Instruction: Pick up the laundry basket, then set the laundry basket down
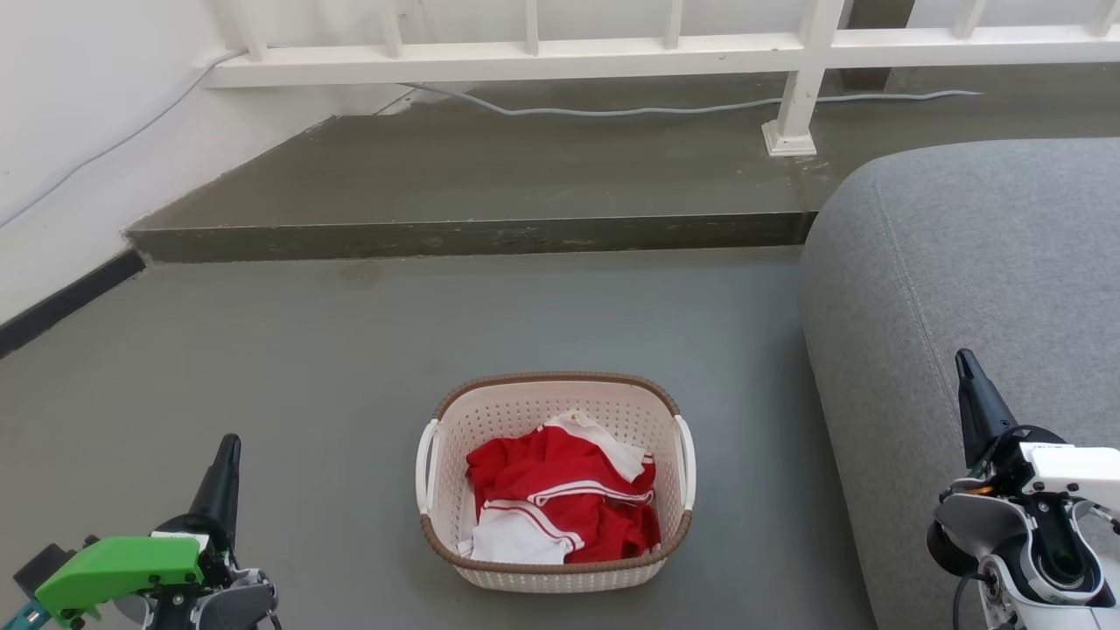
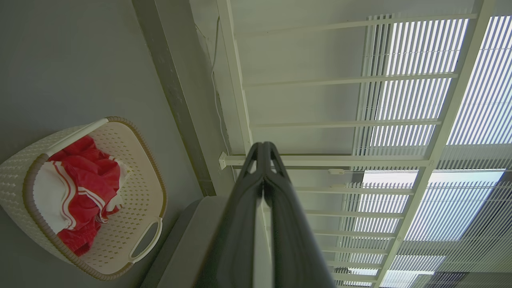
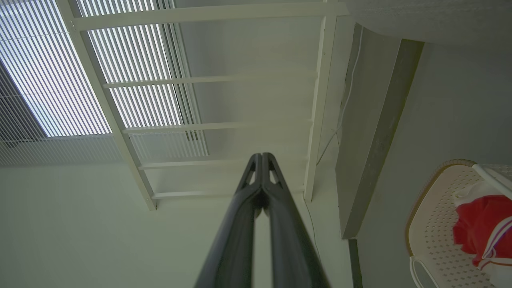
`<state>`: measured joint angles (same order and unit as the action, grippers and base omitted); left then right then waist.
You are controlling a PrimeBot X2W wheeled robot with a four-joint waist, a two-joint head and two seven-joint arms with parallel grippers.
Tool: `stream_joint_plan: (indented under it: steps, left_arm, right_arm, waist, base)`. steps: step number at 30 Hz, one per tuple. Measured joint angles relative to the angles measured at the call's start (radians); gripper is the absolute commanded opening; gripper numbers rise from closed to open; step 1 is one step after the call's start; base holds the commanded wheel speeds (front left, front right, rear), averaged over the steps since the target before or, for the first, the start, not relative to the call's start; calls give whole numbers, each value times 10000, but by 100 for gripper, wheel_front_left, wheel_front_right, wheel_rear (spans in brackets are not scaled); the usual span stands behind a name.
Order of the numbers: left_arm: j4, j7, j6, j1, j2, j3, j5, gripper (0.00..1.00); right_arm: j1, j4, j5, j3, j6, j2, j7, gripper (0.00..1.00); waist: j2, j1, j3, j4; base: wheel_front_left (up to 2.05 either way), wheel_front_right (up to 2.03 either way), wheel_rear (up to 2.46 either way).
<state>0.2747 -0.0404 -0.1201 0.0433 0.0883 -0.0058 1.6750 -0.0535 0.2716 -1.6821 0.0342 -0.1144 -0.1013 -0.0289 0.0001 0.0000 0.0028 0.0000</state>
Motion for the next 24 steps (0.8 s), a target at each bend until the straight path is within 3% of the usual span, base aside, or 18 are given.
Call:
stream_joint_plan:
  steps: [24]
  left_arm:
    - [25, -31, -2, 12, -2, 13, 0, 0]
  right_arm:
    - [-4, 46, 0, 35, -15, 8, -8, 0]
  waist:
    - [0, 0, -2, 0]
  base:
    - [0, 0, 0]
